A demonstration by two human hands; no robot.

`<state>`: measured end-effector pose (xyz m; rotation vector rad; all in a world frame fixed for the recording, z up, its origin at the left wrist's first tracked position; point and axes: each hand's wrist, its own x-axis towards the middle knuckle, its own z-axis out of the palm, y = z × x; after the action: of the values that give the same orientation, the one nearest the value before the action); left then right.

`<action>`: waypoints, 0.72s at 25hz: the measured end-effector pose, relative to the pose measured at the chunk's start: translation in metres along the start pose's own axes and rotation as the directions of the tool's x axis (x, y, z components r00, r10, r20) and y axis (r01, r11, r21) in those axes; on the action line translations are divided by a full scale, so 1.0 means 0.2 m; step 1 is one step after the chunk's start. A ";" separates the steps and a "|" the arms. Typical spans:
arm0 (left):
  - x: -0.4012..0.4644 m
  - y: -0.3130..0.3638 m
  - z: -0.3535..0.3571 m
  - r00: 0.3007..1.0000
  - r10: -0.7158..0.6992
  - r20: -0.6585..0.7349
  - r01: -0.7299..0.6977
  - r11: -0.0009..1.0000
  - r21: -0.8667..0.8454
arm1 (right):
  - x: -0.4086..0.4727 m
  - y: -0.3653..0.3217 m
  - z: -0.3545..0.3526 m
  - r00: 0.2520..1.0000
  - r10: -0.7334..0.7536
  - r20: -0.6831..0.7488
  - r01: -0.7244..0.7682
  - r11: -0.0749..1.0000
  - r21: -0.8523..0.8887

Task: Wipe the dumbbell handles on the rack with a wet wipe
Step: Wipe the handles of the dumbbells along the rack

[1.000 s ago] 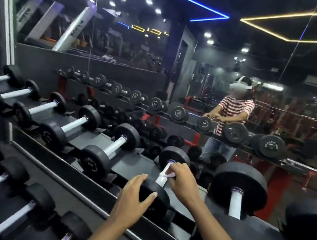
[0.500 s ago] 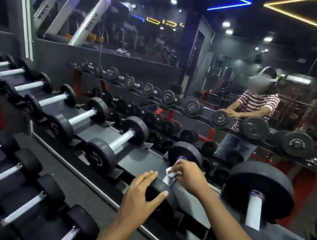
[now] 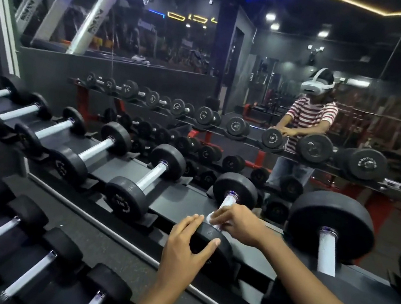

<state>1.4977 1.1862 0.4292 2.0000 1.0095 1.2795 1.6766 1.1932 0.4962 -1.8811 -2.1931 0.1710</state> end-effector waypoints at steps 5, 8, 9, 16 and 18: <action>-0.01 0.01 -0.01 1.000 0.000 0.007 0.000 1.000 -0.029 | 0.01 -0.05 0.00 0.989 0.068 0.130 -0.053 0.992 -0.113; -0.01 0.04 -0.02 0.998 -0.030 0.054 0.032 0.999 -0.029 | 0.05 -0.09 -0.03 0.956 0.125 0.266 -0.069 0.975 -0.209; -0.01 0.05 -0.02 0.997 -0.042 0.061 0.043 0.999 -0.021 | 0.06 -0.11 -0.04 0.936 0.130 0.327 -0.058 0.973 -0.223; -0.02 0.09 -0.04 0.989 -0.117 0.091 0.117 0.993 0.007 | 0.25 -0.05 -0.13 0.910 0.160 0.382 0.088 0.826 -0.557; -0.02 0.08 -0.03 0.990 -0.117 0.081 0.117 0.993 0.007 | 0.28 -0.01 -0.13 0.922 0.137 0.361 0.125 0.778 -0.615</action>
<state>1.4955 1.1742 0.4422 1.9477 1.0723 1.1265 1.6745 1.2465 0.5285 -2.3587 -2.7676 -0.2594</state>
